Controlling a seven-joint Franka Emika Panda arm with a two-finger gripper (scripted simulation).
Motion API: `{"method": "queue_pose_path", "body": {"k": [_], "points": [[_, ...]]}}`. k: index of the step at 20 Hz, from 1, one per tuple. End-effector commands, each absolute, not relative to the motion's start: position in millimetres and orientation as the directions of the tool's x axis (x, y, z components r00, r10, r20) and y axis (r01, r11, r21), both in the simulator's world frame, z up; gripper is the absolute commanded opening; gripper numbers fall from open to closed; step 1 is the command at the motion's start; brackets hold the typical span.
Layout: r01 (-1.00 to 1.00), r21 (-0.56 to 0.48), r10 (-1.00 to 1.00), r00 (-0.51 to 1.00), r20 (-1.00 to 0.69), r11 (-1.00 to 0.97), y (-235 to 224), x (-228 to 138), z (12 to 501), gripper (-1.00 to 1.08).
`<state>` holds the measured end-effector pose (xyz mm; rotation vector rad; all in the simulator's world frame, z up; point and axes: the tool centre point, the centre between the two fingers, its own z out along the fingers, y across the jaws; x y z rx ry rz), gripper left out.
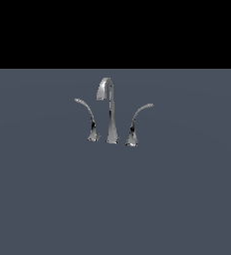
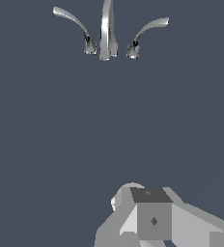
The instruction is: Turn on the faucet by rotating a designated handle.
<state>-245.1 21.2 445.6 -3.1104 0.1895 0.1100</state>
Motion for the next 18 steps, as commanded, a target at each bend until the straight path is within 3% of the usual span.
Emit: {"method": "queue_pose_path", "body": {"k": [1, 18], "points": [[-0.167, -0.018, -0.165, 0.984, -0.071, -0.986, 25.9, -236.0, 437.6, -1.0], [-0.559, -0.006, -0.558, 0.828, -0.06, -0.829, 47.0, -140.1, 363.6, -1.0]]}}
